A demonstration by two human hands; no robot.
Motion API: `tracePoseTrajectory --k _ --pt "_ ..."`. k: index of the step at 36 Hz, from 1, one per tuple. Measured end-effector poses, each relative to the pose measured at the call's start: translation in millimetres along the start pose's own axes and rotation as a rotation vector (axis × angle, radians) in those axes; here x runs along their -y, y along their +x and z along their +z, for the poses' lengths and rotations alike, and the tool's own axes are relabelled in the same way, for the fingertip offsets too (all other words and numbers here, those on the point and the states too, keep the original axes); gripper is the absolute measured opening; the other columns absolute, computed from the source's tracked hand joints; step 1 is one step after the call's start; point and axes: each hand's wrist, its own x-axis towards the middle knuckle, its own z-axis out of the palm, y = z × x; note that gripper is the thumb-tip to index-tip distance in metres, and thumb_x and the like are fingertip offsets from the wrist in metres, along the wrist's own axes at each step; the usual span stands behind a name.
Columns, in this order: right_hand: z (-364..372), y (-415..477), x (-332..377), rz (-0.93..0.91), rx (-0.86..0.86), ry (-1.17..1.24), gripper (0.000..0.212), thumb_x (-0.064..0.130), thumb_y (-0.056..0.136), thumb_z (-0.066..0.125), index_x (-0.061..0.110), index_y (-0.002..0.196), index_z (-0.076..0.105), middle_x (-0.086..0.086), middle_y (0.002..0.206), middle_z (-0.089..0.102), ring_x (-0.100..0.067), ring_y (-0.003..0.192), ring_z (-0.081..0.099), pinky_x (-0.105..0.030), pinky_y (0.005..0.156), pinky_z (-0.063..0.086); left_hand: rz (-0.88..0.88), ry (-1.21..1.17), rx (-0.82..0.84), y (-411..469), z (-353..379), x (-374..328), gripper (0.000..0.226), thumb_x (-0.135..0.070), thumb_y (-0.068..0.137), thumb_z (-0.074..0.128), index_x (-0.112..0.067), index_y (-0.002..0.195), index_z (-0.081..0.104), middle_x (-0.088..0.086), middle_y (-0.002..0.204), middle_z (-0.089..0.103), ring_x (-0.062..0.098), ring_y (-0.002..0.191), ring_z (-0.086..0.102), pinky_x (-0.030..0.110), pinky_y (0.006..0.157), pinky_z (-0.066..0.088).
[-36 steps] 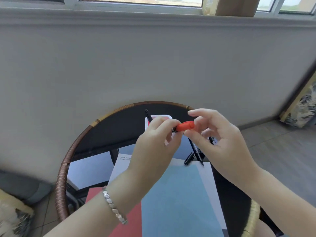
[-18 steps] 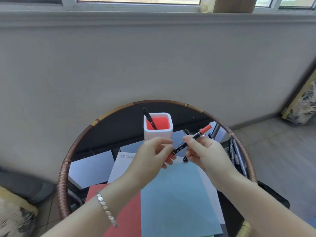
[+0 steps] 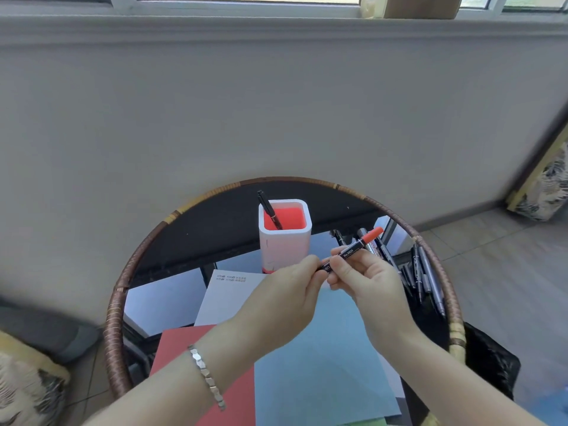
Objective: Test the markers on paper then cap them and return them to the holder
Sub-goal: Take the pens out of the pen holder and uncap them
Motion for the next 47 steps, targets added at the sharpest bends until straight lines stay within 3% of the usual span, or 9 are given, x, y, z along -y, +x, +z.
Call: tracePoseTrajectory --k 8,12,15,19,22,25,28,34,47 --pt "-3.2 -0.3 8.4 -0.044 0.050 0.029 0.014 0.028 0.071 0.061 0.022 0.082 0.068 -0.001 0.064 0.065 -0.014 0.060 0.056 -0.042 0.075 0.048 -0.102 -0.272 0.091 4.9 -2.7 6.1 0.018 -0.042 0.093 0.037 -0.034 0.085 0.052 -0.005 0.055 0.037 0.009 0.046 0.031 0.019 0.042 0.028" --pt "-6.3 11.2 7.0 -0.092 -0.006 -0.019 0.011 0.021 0.085 0.055 0.023 0.092 0.064 0.010 0.067 0.066 -0.004 0.063 0.060 -0.022 0.068 0.054 -0.268 -0.449 0.163 4.4 -2.2 12.6 0.019 -0.054 0.088 0.033 -0.042 0.079 0.046 -0.006 0.063 0.040 0.005 0.050 0.038 0.026 0.052 0.033" --pt "-19.7 34.2 6.8 -0.081 -0.144 -0.128 0.016 0.020 0.093 0.049 0.024 0.102 0.062 0.016 0.069 0.061 0.003 0.064 0.059 -0.016 0.065 0.053 -0.404 -0.488 0.131 0.7 -3.6 20.5 0.011 -0.040 0.084 0.033 -0.045 0.079 0.043 -0.005 0.070 0.043 0.006 0.055 0.040 0.025 0.055 0.031" --pt "-36.3 59.4 -1.1 0.003 -0.088 -0.486 0.033 0.021 0.090 0.057 0.025 0.120 0.045 0.000 0.067 0.055 0.000 0.056 0.058 -0.017 0.056 0.050 -0.436 -0.446 0.047 -8.8 -5.2 33.2 0.034 -0.011 0.089 0.028 -0.043 0.092 0.036 -0.001 0.076 0.050 0.012 0.064 0.043 0.023 0.052 0.037" --pt "-33.8 69.5 -14.9 0.027 0.022 -0.777 0.017 0.022 0.088 0.058 0.027 0.101 0.048 0.000 0.058 0.048 -0.009 0.047 0.047 -0.021 0.050 0.039 -0.432 -0.388 -0.013 -13.4 -5.5 37.4 0.025 -0.011 0.094 0.032 -0.033 0.107 0.032 -0.009 0.088 0.061 0.002 0.072 0.053 0.010 0.050 0.040" --pt "-19.6 75.5 -27.7 -0.017 0.120 -0.934 0.009 0.022 0.088 0.058 0.021 0.079 0.056 -0.005 0.061 0.057 -0.011 0.048 0.049 -0.015 0.042 0.037 -0.444 -0.375 -0.090 -15.1 -6.7 40.9 0.012 -0.016 0.094 0.042 -0.026 0.102 0.040 -0.015 0.088 0.065 -0.007 0.072 0.056 0.011 0.056 0.044" --pt "-6.8 79.9 -34.5 -0.013 0.196 -1.080 0.011 0.018 0.087 0.056 0.013 0.087 0.066 0.000 0.059 0.057 -0.011 0.050 0.050 -0.022 0.049 0.041 -0.477 -0.355 -0.128 -15.6 -6.6 42.6 0.004 -0.021 0.091 0.050 -0.024 0.089 0.049 -0.010 0.086 0.068 0.001 0.078 0.060 0.023 0.066 0.050" --pt "-10.9 83.9 -43.9 -0.061 0.282 -1.413 0.026 0.021 0.089 0.052 0.010 0.107 0.066 -0.012 0.103 0.064 -0.029 0.098 0.057 -0.029 0.071 0.045 -0.480 -0.295 -0.138 -10.0 5.5 42.7 0.011 -0.017 0.090 0.052 -0.025 0.082 0.053 -0.006 0.083 0.064 0.003 0.076 0.061 0.027 0.068 0.050" --pt "-55.4 89.0 -45.3 -0.126 0.296 -1.465 0.029 0.027 0.093 0.047 0.021 0.118 0.061 -0.006 0.110 0.057 -0.027 0.108 0.037 -0.030 0.086 0.030 -0.283 0.159 -0.046 40.9 72.6 25.5 0.011 -0.022 0.089 0.052 -0.011 0.092 0.052 0.006 0.093 0.060 0.025 0.087 0.052 0.038 0.068 0.043"
